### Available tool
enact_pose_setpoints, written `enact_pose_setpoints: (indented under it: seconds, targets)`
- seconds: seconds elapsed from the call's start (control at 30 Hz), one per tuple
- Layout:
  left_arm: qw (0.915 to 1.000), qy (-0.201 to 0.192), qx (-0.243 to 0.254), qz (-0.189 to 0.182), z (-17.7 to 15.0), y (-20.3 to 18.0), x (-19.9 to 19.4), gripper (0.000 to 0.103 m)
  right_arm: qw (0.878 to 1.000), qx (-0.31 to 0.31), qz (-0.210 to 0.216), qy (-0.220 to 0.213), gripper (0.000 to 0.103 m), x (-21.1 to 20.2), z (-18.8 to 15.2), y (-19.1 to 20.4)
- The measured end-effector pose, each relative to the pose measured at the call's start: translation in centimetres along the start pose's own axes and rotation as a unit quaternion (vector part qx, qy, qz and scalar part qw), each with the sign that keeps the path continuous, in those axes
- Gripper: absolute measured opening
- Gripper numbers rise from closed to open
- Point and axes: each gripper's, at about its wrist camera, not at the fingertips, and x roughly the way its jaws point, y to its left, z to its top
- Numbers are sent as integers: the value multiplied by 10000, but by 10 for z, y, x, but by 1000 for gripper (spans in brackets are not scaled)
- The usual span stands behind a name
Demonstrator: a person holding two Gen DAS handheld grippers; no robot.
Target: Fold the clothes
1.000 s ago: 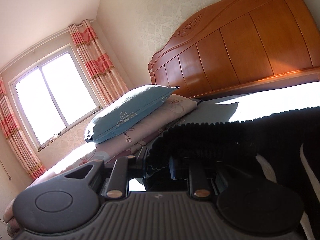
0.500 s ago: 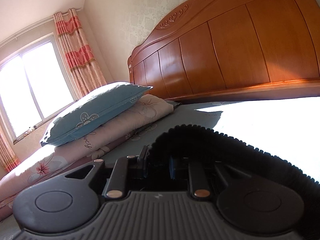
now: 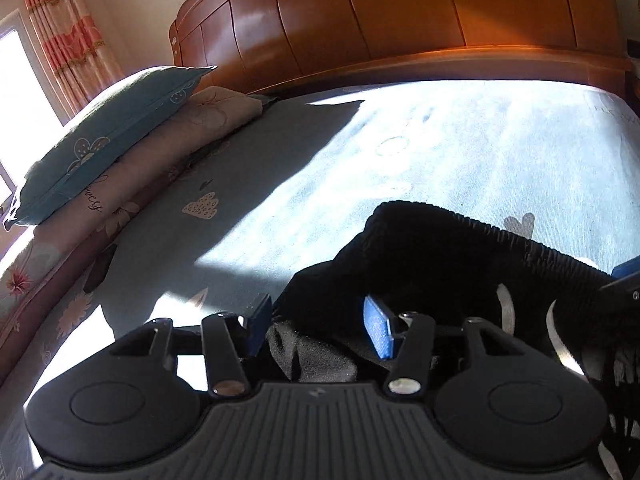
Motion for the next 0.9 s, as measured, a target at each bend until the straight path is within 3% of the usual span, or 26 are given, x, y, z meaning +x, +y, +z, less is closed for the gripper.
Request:
enact_pose_setpoints:
  seconds: [0.07, 0.17, 0.33, 0.53, 0.73, 0.87, 0.9]
  targets:
    - [9997, -165, -162, -16, 3, 16, -26, 62, 9997, -97, -63, -236, 42, -13, 3, 0]
    - [9993, -356, -147, -31, -5, 29, -67, 67, 9986, -295, 240, -373, 42, -27, 3, 5]
    - [9991, -105, -288, -292, -54, 32, -118, 68, 9923, -775, 868, -436, 42, -37, 12, 32]
    - [9971, 139, -610, -438, -118, 22, -166, 68, 9867, -902, 1336, -223, 42, 9, 48, 74]
    - [9952, 25, -920, -320, -150, 27, -192, 68, 9895, -887, 1113, 255, 42, 93, 78, 108]
    - [9919, 89, -1216, -362, -164, 39, -195, 70, 9929, -1085, 393, 286, 36, 134, 91, 103]
    - [9910, 109, -1285, -370, -168, 42, -194, 70, 9933, -1094, 253, 280, 30, 142, 93, 97]
